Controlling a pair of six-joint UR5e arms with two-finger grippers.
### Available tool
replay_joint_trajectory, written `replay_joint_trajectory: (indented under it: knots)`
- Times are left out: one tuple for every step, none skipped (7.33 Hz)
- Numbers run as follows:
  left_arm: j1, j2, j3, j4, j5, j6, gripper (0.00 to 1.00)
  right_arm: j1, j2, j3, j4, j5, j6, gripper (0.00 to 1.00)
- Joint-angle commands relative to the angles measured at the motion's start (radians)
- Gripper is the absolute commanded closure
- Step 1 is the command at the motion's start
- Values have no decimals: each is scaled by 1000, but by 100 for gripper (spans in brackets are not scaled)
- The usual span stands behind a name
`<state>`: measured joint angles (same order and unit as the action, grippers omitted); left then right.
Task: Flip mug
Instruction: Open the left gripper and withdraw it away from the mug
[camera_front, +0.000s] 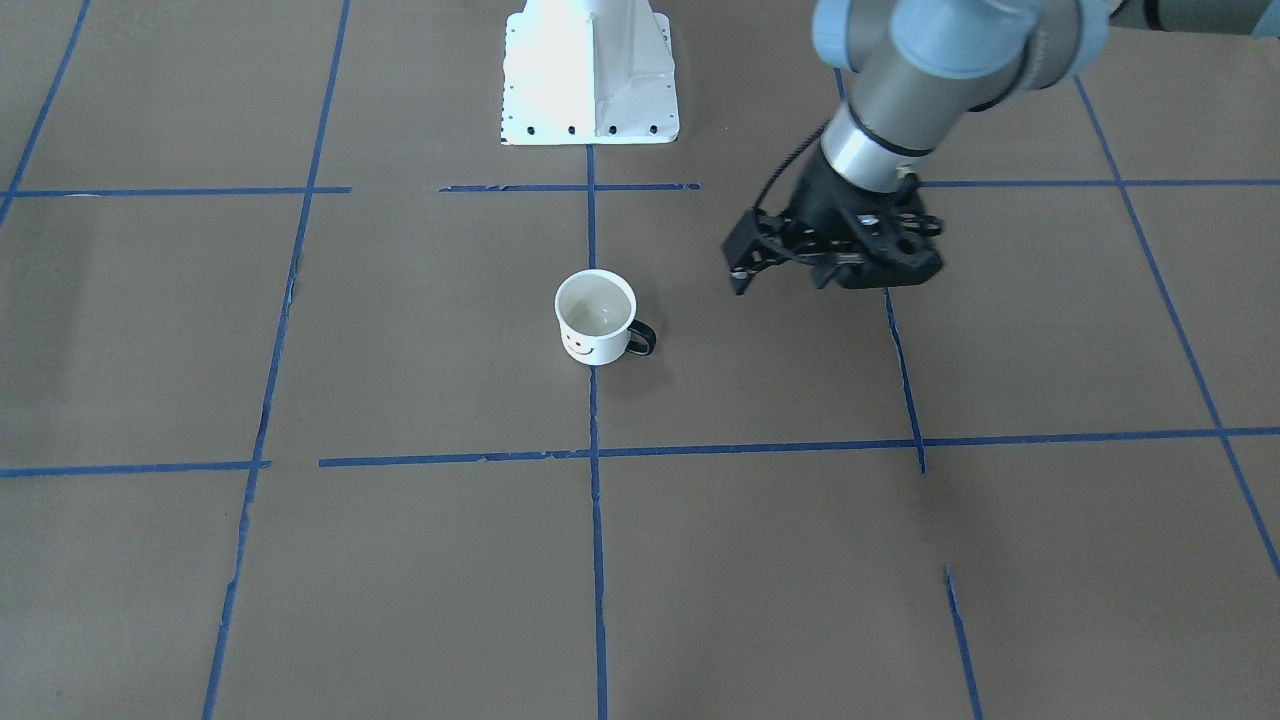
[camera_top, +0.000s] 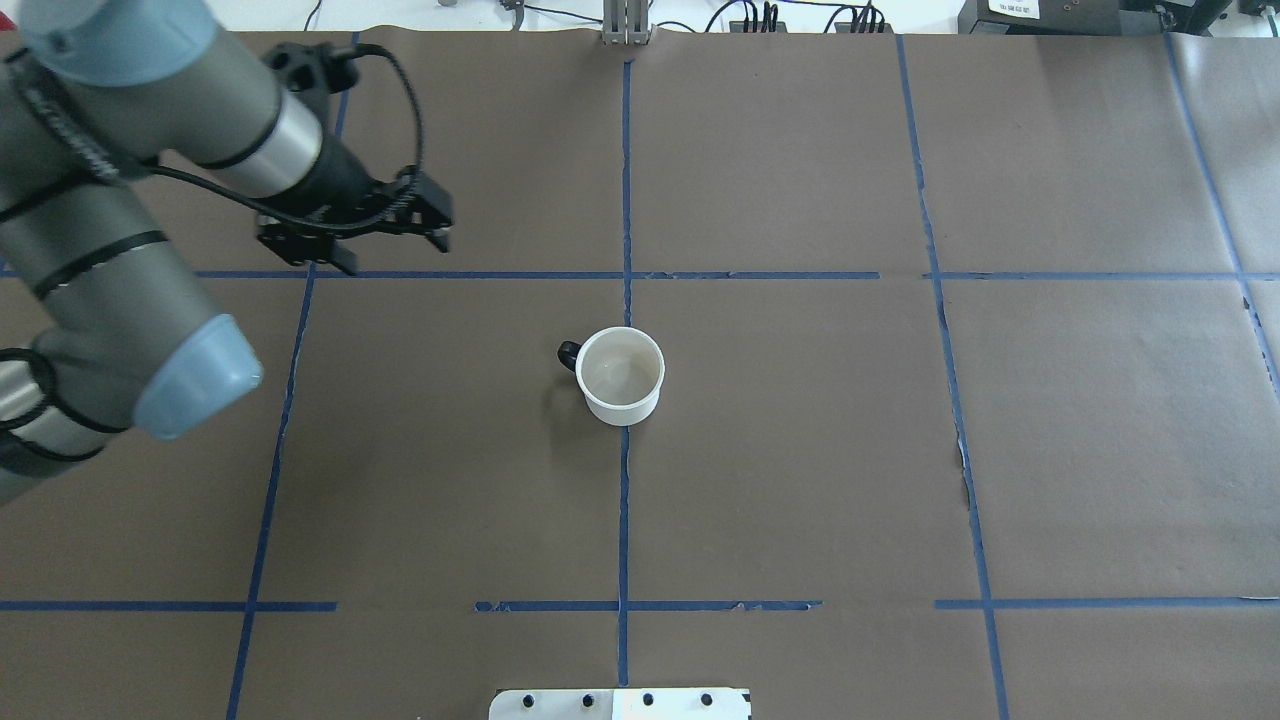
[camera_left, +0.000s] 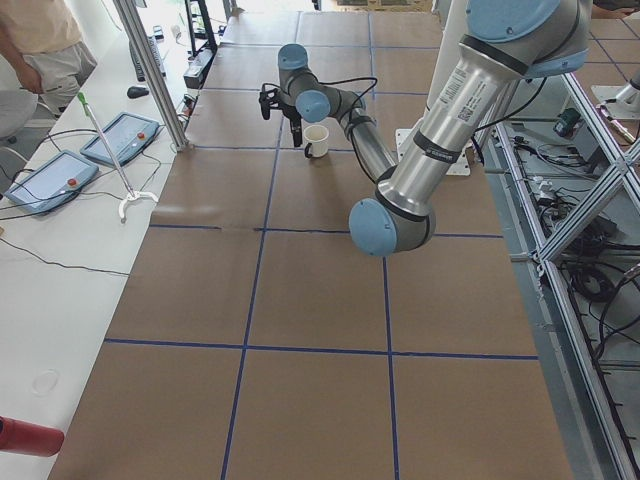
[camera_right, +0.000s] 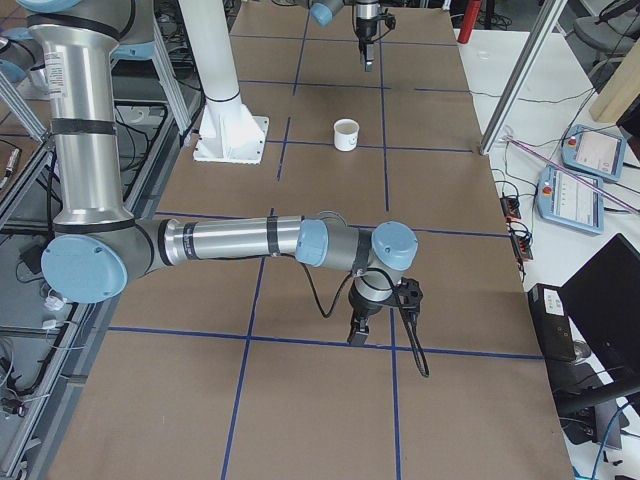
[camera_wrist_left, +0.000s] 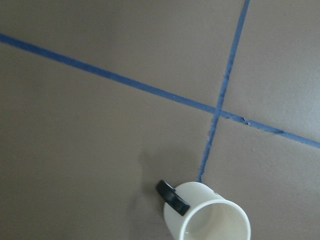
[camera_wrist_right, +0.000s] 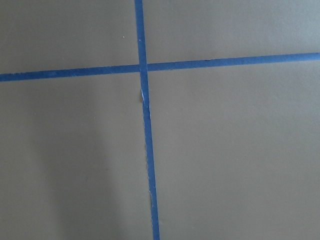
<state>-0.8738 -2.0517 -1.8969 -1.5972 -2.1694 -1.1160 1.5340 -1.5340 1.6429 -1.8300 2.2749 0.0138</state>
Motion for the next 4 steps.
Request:
replay_joint_trajectory:
  knots:
    - [-194, 270, -38, 3, -30, 529, 0, 0, -1, 0, 0, 0, 0, 0]
    - [-340, 383, -15, 6, -103, 826, 0, 0, 0, 0, 0, 0, 0, 0]
    - [-463, 457, 52, 6, -116, 1072, 0, 0, 0, 0, 0, 0, 0, 0]
    - [-581, 499, 147, 6, -115, 1225, 0, 0, 0, 0, 0, 0, 0, 0]
